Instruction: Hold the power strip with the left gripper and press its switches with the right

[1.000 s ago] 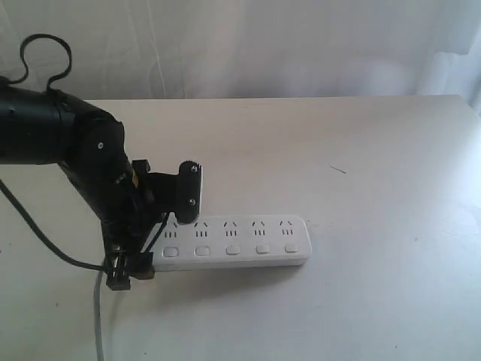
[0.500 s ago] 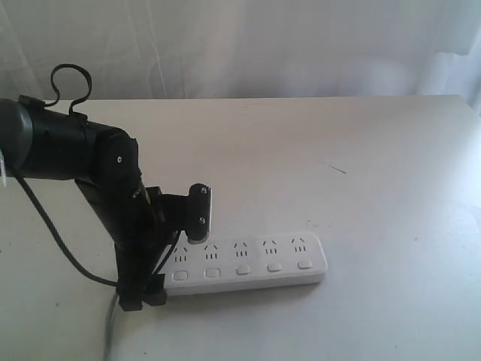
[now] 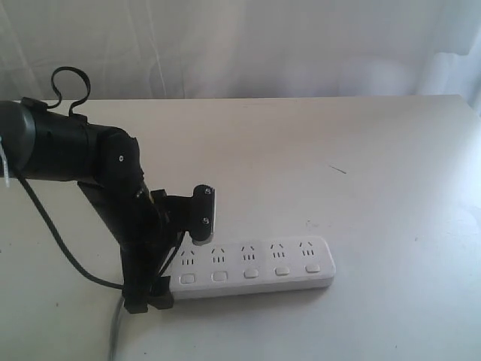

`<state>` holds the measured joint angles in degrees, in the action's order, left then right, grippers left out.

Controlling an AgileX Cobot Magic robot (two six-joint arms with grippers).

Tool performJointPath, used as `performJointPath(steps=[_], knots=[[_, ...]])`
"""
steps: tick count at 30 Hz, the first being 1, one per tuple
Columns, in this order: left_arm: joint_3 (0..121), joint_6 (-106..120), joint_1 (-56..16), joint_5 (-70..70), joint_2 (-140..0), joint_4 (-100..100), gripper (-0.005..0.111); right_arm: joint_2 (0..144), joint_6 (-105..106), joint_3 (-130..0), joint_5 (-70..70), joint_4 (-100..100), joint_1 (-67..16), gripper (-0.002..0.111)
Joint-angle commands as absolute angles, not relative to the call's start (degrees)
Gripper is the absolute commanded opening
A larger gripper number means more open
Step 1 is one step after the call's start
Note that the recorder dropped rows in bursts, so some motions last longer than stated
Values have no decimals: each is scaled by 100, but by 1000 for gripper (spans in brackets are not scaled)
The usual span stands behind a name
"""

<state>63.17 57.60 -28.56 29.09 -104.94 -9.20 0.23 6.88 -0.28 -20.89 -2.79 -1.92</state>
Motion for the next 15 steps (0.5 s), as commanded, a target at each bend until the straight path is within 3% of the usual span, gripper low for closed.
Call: performJointPath(steps=[1,9,15], knots=[[6340,5780,-2881,3206,-10466,-1015,0,0,681,0,-2007,-296,-217,0],[6340,5868,-2881,3547,-10466,-970,0,0,900,0,-1272,242,-217,0],[6340,5857,-2881,3860,-10660,-958,0,0,-504,0,209,-1444,-228,0]])
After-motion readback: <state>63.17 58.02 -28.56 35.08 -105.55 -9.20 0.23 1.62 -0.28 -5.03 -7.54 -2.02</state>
